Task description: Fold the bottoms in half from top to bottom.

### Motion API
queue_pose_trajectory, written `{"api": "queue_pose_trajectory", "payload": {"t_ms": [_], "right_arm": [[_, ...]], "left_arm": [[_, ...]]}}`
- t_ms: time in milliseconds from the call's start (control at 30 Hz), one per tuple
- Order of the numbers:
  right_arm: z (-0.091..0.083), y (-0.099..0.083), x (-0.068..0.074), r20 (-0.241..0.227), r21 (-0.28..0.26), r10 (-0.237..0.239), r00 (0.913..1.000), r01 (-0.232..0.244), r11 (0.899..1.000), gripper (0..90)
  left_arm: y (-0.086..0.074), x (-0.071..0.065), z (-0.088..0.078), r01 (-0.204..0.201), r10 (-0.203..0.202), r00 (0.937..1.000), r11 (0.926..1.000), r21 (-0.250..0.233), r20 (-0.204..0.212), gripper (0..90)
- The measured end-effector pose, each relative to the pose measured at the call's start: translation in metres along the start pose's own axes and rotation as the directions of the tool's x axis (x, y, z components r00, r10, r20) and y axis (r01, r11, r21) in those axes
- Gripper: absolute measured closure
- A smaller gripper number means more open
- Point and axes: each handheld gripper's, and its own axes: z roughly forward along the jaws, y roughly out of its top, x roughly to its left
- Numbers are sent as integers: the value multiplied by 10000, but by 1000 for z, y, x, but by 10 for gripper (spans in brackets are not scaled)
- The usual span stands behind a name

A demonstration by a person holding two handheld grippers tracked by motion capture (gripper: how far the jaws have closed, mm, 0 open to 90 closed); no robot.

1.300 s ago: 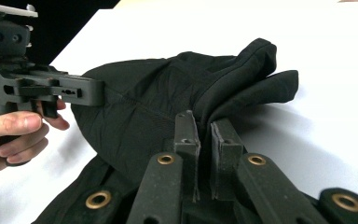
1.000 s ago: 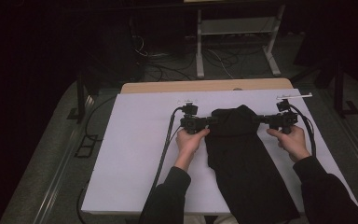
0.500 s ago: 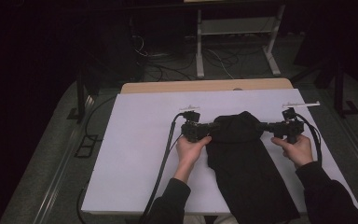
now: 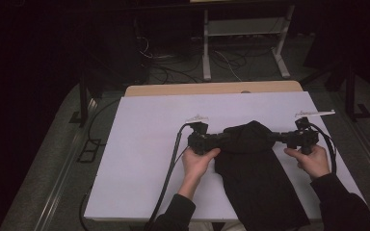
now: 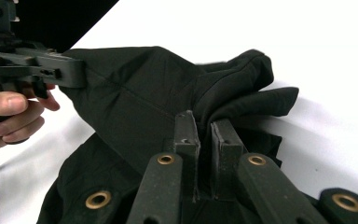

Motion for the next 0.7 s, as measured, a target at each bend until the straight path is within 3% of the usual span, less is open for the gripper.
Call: {"api": "queue_pose_trajectory", "payload": {"t_ms": [267,467,700], "right_arm": [[-12,-11,3,-30,72,-111,9999,111,9999,822],[-17,-23,9,-22,326,-279,9996,280,9991,822],[-20,-31,16,-74,537,-284,9996,288,9981,821]], "left_arm": [[-12,-19,-7,-66,69,9995,9999,-93,297,850],[-23,-30,-10,-210,209,9996,9998,14,198,850],[-40,-34,-15,-38,36,9994,10000,40,352,850]]}}
